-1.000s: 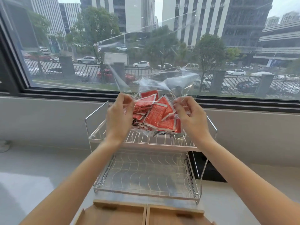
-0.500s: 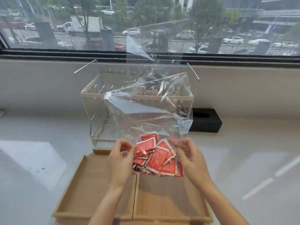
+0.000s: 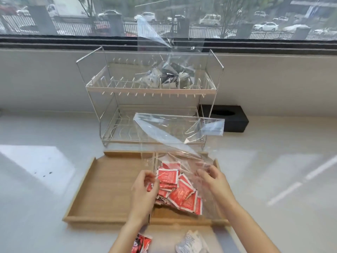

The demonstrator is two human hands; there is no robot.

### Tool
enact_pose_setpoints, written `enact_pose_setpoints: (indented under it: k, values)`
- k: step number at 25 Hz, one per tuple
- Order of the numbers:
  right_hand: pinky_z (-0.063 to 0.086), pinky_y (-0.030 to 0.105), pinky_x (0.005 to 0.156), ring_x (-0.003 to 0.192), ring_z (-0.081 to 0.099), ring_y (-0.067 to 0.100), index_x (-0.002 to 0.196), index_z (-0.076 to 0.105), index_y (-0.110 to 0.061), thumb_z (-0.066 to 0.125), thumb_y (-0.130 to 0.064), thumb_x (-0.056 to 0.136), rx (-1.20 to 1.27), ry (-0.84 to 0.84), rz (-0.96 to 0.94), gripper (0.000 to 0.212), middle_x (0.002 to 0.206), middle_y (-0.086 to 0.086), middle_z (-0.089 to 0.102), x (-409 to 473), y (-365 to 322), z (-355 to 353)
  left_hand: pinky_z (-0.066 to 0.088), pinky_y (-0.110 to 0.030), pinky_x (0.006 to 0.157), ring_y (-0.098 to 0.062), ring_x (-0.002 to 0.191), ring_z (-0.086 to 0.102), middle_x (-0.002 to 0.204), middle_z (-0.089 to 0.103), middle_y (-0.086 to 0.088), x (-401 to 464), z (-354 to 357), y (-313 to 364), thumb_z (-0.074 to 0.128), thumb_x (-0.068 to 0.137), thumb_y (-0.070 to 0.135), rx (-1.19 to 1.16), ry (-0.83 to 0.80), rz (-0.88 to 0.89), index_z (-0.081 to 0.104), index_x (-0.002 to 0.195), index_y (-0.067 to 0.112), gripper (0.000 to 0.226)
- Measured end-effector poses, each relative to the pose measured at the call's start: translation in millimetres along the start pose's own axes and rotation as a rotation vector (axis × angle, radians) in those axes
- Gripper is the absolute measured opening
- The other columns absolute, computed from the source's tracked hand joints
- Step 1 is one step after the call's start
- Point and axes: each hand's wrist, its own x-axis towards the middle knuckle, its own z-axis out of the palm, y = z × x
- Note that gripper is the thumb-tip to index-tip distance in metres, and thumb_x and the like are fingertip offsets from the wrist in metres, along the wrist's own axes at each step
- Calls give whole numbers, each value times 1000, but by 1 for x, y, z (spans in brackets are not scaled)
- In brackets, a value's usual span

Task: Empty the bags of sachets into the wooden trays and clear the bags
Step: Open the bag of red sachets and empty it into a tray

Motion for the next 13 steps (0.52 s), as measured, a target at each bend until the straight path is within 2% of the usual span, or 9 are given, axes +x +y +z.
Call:
enact_pose_setpoints:
  k: [2,4,6,8,11,13]
  values:
    - [48,11,47,58,65,3,91,60,-9,51,-4,89,57,-16,8,11,81,1,65,-1,1,-1,42,-10,69,2,71,54,74,56,4,-2,-1,-3,60,81,4,-33,-25,-21,47,85,34,34]
    - [47,11,45,53,64,-2,96,59,-5,47,0,89,107,-28,12,14,80,-1,65,-1,2,-2,46,-22,75,-7,76,55,80,53,2,-1,-3,0,58,82,7,-58,-83,-67,42,99,39,39]
    - [50,12,56,73,69,2,99,60,-3,47,-1,89,92,-27,17,16,92,3,68,2,3,-2,48,-26,75,-17,85,54,90,49,2,0,-7,6,59,82,19,-121,-80,-143,35,113,35,43]
    - [52,15,63,89,69,10,100,60,-5,47,-3,89,65,-33,15,18,99,4,71,4,6,-3,42,-23,81,-16,97,51,101,47,4,6,-11,13,60,75,41,-196,-5,-183,29,124,26,59]
    - [52,18,69,87,70,10,96,60,-1,44,0,89,96,-35,21,17,97,6,71,4,5,-8,32,-25,97,-11,119,41,133,39,1,24,-17,26,55,79,45,-207,14,-209,22,138,18,73]
    - [53,22,74,81,70,10,91,59,-3,43,1,89,107,-41,18,17,101,10,68,1,3,-11,32,-29,102,-11,121,43,135,45,1,38,-21,37,54,85,40,-289,-3,-214,26,139,18,65]
